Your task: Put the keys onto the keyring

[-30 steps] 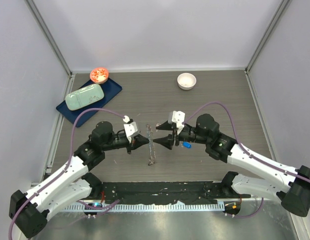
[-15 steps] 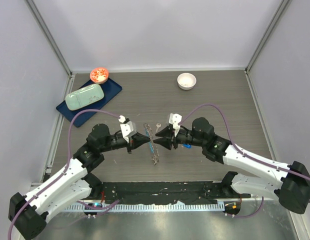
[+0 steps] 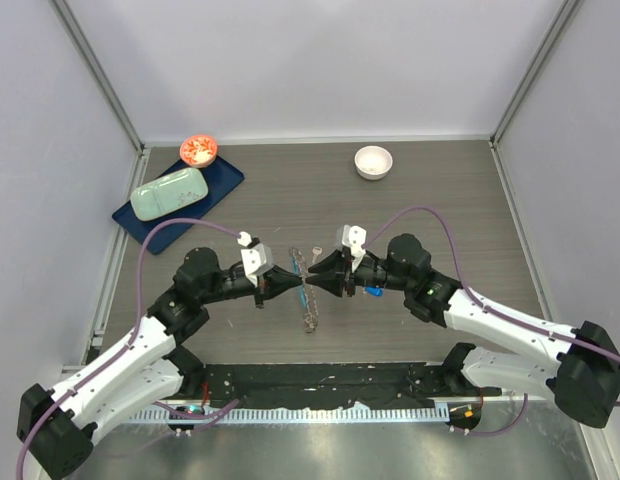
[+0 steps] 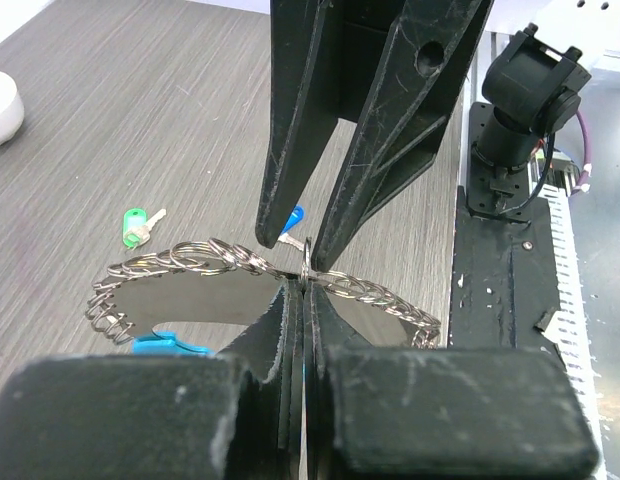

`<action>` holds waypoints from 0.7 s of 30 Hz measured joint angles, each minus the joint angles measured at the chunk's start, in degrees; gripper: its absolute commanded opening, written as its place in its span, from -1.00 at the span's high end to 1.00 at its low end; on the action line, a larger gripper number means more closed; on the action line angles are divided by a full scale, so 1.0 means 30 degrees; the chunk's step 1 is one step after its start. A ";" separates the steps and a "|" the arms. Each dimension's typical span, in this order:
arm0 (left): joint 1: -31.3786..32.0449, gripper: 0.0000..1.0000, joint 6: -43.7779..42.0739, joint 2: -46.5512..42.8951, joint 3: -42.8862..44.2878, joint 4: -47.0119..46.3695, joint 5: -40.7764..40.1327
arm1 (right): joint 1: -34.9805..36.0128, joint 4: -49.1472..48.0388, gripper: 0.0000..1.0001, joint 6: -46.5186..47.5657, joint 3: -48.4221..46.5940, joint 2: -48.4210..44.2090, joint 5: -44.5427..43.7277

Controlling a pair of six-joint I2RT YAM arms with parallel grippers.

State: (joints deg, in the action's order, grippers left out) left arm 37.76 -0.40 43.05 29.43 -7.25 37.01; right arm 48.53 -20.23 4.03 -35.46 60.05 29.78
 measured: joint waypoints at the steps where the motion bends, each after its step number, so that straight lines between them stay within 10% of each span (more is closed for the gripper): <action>1: 0.0000 1.00 0.0000 0.0044 0.0000 -0.0044 0.0051 | -0.0051 -0.0051 0.40 -0.0036 0.0007 0.0007 0.0124; 12: -0.0029 0.99 0.0444 0.0240 -0.0044 -0.0444 0.0262 | -0.0219 -0.0525 0.99 -0.0306 0.0007 0.0590 0.1304; 21: -0.0058 0.33 -0.0554 0.0459 0.0146 0.0495 0.0750 | -0.0240 0.0729 0.99 0.0160 -0.0007 0.0612 0.1523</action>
State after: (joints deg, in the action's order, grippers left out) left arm 37.58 -2.07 44.42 29.87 -5.76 39.27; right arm 47.81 -18.04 4.51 -35.48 61.89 34.35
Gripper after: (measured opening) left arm 0.315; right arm 0.034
